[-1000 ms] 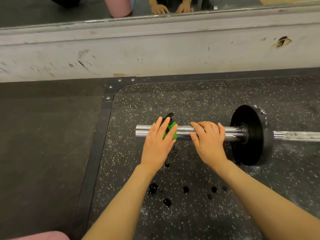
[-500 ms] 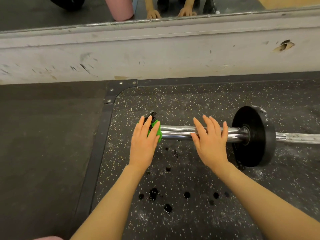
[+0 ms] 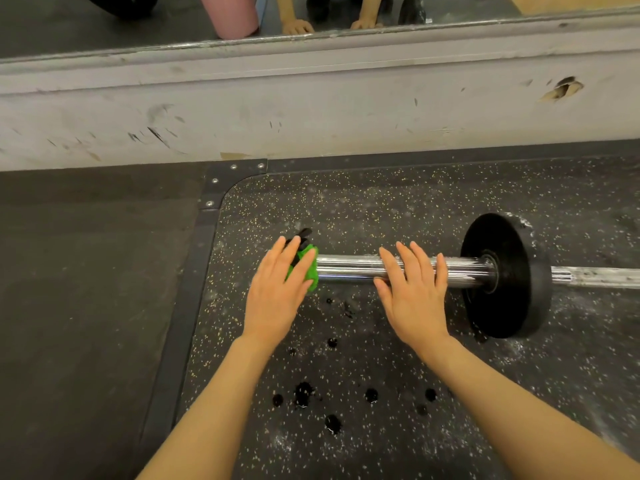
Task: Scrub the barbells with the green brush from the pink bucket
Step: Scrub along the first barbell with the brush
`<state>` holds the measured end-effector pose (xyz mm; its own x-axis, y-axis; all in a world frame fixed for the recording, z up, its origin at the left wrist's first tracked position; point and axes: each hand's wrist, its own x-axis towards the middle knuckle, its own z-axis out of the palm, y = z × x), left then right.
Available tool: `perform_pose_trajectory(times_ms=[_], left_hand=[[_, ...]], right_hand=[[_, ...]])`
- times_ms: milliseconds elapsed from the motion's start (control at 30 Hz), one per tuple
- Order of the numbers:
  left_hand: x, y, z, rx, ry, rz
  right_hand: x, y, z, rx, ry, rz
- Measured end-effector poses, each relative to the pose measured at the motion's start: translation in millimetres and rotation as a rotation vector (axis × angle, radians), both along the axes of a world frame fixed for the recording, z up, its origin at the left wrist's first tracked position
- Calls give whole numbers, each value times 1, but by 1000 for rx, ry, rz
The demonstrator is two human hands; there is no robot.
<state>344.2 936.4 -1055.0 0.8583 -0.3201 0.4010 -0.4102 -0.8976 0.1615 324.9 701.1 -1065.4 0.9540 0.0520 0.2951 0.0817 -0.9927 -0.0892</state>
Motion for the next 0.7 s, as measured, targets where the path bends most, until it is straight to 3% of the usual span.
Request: perform_pose_trajectory(times_ms=[133,400,700], left_hand=[[1,-4,-2,-14,-7,74],[24,-53,0,50,-10,-8],[36,-4,-2,-49,31,66]], right_hand=[[5,-1,1,10,0,7],[34,-3,8,18,53,-7],[35,-11,7,19,-15,0]])
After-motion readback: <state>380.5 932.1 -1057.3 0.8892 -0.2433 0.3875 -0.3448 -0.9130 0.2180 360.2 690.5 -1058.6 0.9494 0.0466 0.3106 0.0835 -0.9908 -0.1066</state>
